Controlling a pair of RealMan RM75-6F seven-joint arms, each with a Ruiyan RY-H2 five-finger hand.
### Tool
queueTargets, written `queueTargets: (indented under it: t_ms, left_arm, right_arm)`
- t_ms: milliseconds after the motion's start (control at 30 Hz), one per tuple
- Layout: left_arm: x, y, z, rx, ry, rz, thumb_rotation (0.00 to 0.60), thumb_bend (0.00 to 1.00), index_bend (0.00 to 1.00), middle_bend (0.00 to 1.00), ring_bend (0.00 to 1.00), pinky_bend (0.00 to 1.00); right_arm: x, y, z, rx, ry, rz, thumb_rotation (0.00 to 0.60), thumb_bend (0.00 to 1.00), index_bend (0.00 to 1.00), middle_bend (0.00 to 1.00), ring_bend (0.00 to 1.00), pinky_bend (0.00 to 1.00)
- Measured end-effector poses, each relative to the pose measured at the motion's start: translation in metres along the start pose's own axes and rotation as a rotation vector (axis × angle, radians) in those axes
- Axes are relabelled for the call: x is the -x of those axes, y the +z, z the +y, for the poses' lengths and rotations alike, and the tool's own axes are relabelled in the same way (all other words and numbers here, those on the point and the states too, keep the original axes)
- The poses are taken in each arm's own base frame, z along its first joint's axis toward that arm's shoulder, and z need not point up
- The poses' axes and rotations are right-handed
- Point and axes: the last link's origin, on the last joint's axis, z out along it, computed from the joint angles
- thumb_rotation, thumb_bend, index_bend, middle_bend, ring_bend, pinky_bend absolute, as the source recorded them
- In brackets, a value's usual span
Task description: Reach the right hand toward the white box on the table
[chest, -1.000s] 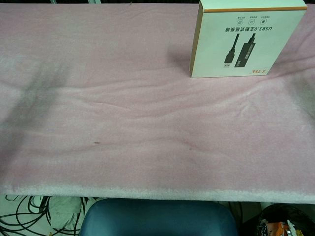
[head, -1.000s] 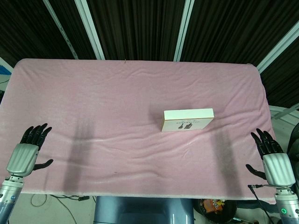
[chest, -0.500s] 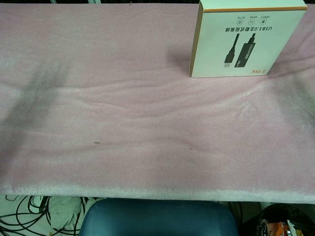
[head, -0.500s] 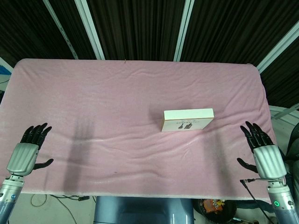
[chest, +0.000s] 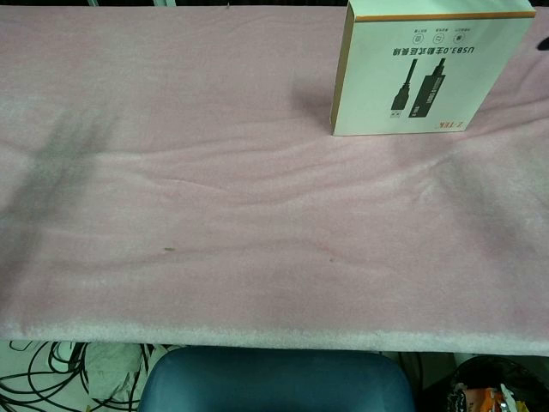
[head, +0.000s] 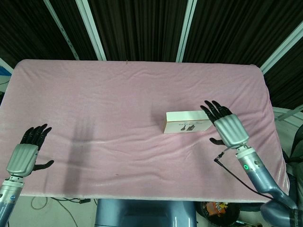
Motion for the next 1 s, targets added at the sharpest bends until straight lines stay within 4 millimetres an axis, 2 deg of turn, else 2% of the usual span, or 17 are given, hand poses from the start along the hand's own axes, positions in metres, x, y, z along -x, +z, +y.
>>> queueTargets:
  t_ms: [200, 400, 467, 533, 633, 700, 800, 867, 1000]
  left_arm:
    - [0.0, 0.002, -0.002, -0.018, -0.019, -0.013, 0.6, 0.0, 0.0, 0.0, 0.0, 0.0]
    - [-0.002, 0.003, -0.003, -0.027, -0.033, -0.018, 0.6, 0.0, 0.0, 0.0, 0.0, 0.0]
    - [-0.002, 0.003, -0.003, -0.03, -0.037, -0.02, 0.6, 0.0, 0.0, 0.0, 0.0, 0.0]
    - [-0.002, 0.003, -0.003, -0.029, -0.039, -0.023, 0.6, 0.0, 0.0, 0.0, 0.0, 0.0]
    - [-0.002, 0.003, -0.003, -0.031, -0.042, -0.023, 0.6, 0.0, 0.0, 0.0, 0.0, 0.0]
    - [-0.002, 0.004, -0.003, -0.032, -0.044, -0.022, 0.6, 0.0, 0.0, 0.0, 0.0, 0.0]
    - [-0.003, 0.004, -0.003, -0.032, -0.045, -0.021, 0.6, 0.0, 0.0, 0.0, 0.0, 0.0]
    - [-0.003, 0.004, -0.003, -0.031, -0.045, -0.021, 0.6, 0.0, 0.0, 0.0, 0.0, 0.0]
    - [-0.003, 0.003, -0.002, -0.026, -0.045, -0.02, 0.6, 0.0, 0.0, 0.0, 0.0, 0.0]
  right_arm:
    - [0.001, 0.046, -0.022, -0.064, -0.053, -0.041, 0.6, 0.06, 0.0, 0.0, 0.0, 0.22]
    - [0.014, 0.074, -0.03, -0.084, -0.08, -0.102, 0.6, 0.07, 0.0, 0.0, 0.0, 0.22]
    - [0.02, 0.079, -0.031, -0.087, -0.092, -0.123, 0.6, 0.09, 0.02, 0.03, 0.01, 0.22]
    - [0.028, 0.084, -0.031, -0.086, -0.104, -0.149, 0.6, 0.13, 0.11, 0.11, 0.06, 0.23]
    - [0.041, 0.09, -0.031, -0.082, -0.114, -0.186, 0.6, 0.24, 0.35, 0.3, 0.21, 0.3]
    - [0.05, 0.092, -0.032, -0.08, -0.113, -0.212, 0.6, 0.34, 0.56, 0.47, 0.38, 0.43]
    - [0.057, 0.091, -0.034, -0.08, -0.09, -0.235, 0.6, 0.4, 0.79, 0.66, 0.61, 0.65]
    - [0.058, 0.09, -0.036, -0.083, -0.075, -0.234, 0.6, 0.41, 0.83, 0.7, 0.66, 0.71]
    - [0.052, 0.084, -0.039, -0.097, -0.05, -0.193, 0.6, 0.42, 0.87, 0.73, 0.7, 0.76]
